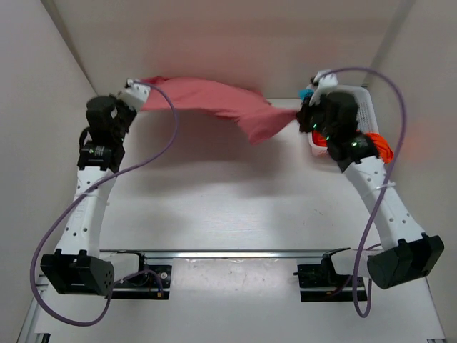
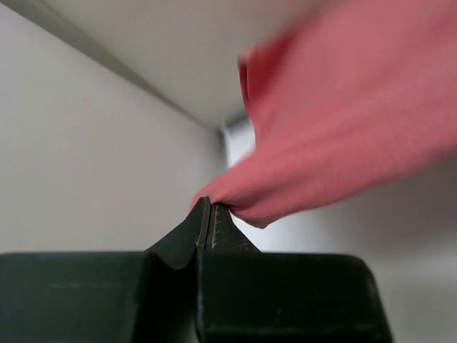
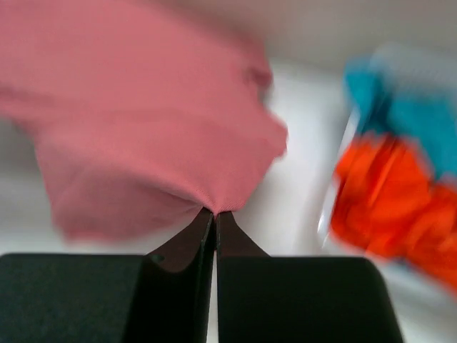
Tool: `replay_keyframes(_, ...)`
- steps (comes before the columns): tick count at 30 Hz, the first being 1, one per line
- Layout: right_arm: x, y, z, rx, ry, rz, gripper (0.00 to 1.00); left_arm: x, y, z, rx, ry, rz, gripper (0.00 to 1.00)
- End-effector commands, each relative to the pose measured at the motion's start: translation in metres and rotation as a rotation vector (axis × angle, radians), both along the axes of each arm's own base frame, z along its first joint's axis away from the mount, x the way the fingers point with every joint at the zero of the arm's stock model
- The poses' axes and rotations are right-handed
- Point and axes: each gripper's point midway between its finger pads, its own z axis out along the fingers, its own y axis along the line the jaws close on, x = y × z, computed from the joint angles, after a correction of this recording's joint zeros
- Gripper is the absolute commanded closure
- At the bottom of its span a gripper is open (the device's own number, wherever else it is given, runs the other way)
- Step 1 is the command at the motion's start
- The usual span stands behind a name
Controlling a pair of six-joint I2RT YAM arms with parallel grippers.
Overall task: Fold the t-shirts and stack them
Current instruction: Flatten out the tshirt
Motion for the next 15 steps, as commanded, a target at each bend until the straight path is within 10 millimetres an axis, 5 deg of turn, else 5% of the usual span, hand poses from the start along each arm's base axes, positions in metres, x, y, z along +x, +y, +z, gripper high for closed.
replay_keyframes(1, -0.046, -0.008, -0.092, -0.058, 0.241, -0.063, 1.0, -0.034, 0.017, -0.081, 0.039, 0.244, 0.039, 1.0)
replay_keyframes(5, -0.123, -0.004, -0.168, -0.055, 0.458, -0.028, 1.0, -0.093, 0.041, -0.165, 0.035, 0.513, 0.07, 1.0)
replay_keyframes(9, -0.178, -0.001, -0.218, -0.037, 0.63, 0.013, 1.0, -0.147, 0.031, -0.245, 0.108, 0.771, 0.009, 1.0)
replay_keyframes(15, -0.209, 0.009, -0.259, 0.01, 0.779, 0.088, 1.0, -0.196, 0.034, -0.291, 0.195, 0.89, 0.024, 1.0)
